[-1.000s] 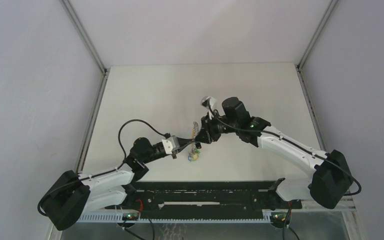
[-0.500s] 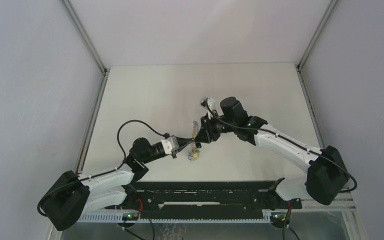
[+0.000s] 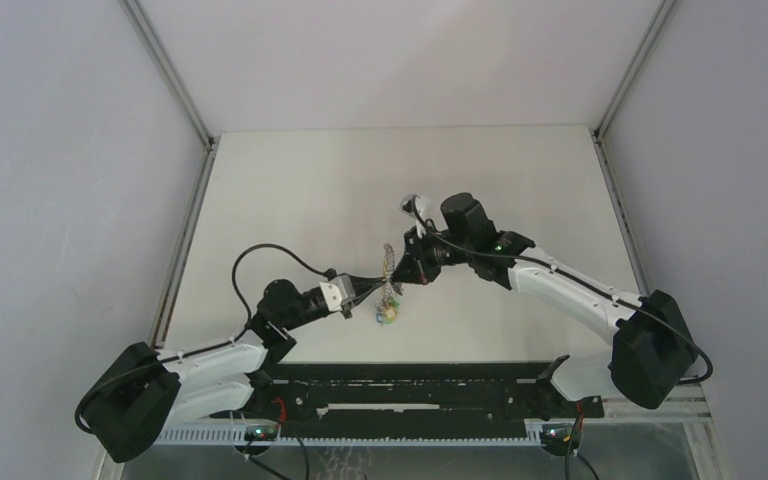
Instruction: Put the keys on the keyring
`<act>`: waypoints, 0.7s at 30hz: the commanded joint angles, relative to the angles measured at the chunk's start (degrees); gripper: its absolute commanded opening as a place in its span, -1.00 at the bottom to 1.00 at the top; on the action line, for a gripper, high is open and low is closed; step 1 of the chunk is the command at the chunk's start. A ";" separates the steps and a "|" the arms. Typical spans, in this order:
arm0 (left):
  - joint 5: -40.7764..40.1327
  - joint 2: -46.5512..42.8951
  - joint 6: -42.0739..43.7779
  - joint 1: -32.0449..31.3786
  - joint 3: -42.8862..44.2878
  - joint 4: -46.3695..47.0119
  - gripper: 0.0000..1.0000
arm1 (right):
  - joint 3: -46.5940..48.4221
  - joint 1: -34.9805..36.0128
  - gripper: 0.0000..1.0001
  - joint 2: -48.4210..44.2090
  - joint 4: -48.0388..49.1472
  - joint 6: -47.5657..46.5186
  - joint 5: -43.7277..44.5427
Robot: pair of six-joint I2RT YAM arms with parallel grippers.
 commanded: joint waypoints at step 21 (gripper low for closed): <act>-2.66 1.15 -4.32 0.26 -3.83 19.84 -1.00 | 0.13 0.40 -1.00 1.66 0.33 0.08 1.16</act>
